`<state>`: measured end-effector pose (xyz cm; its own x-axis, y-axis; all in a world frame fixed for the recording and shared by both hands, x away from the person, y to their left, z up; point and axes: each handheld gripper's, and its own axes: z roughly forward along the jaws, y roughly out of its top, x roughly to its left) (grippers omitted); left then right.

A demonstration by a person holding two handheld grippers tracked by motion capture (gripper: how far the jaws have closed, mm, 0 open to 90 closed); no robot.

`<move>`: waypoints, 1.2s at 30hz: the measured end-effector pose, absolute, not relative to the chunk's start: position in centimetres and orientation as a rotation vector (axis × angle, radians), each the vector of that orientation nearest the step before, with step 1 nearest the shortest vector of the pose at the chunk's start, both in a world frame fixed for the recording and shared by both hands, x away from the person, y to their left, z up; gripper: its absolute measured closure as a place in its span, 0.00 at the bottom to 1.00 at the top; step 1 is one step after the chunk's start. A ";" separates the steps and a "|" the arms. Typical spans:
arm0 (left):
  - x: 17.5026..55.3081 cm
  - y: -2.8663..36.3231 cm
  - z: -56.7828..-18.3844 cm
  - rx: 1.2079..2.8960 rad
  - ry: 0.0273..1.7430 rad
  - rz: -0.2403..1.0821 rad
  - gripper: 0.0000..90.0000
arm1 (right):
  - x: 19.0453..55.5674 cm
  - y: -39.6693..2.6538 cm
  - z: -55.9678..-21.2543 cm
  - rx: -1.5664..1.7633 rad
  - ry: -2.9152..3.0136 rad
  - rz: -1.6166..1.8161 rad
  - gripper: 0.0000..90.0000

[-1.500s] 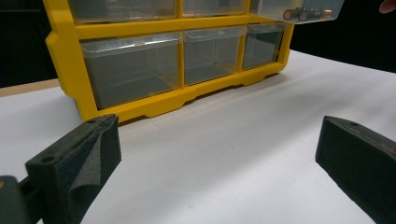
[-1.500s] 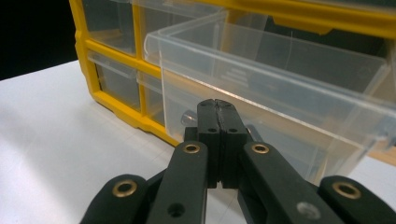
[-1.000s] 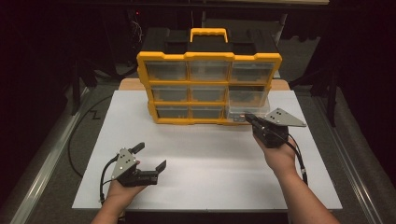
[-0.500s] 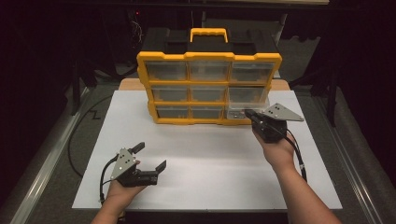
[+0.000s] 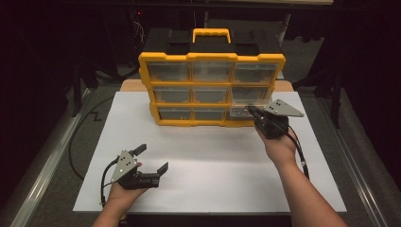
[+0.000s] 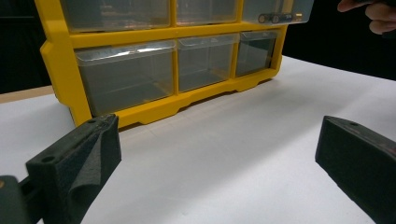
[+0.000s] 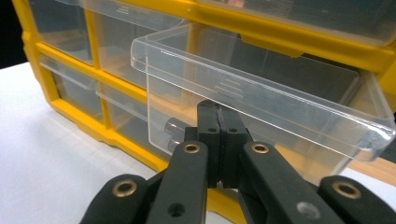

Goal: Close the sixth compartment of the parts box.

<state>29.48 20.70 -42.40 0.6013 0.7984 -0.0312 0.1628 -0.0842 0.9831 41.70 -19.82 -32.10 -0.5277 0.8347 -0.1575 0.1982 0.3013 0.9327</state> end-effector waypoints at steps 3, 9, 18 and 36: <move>29.5 20.7 -42.4 1.597 0.823 0.642 0.01 | 42.1 -19.6 -32.1 0.921 1.910 1.228 1.00; 29.5 20.7 -42.4 1.595 0.823 0.641 0.01 | 43.1 -19.4 -32.0 0.927 1.906 1.208 1.00; 29.5 20.8 -42.4 1.593 0.825 0.639 0.01 | 44.5 -19.2 -32.1 0.943 1.888 1.207 1.00; 29.5 20.8 -42.4 1.591 0.827 0.636 0.01 | 46.7 -19.2 -31.9 0.990 1.859 1.183 1.00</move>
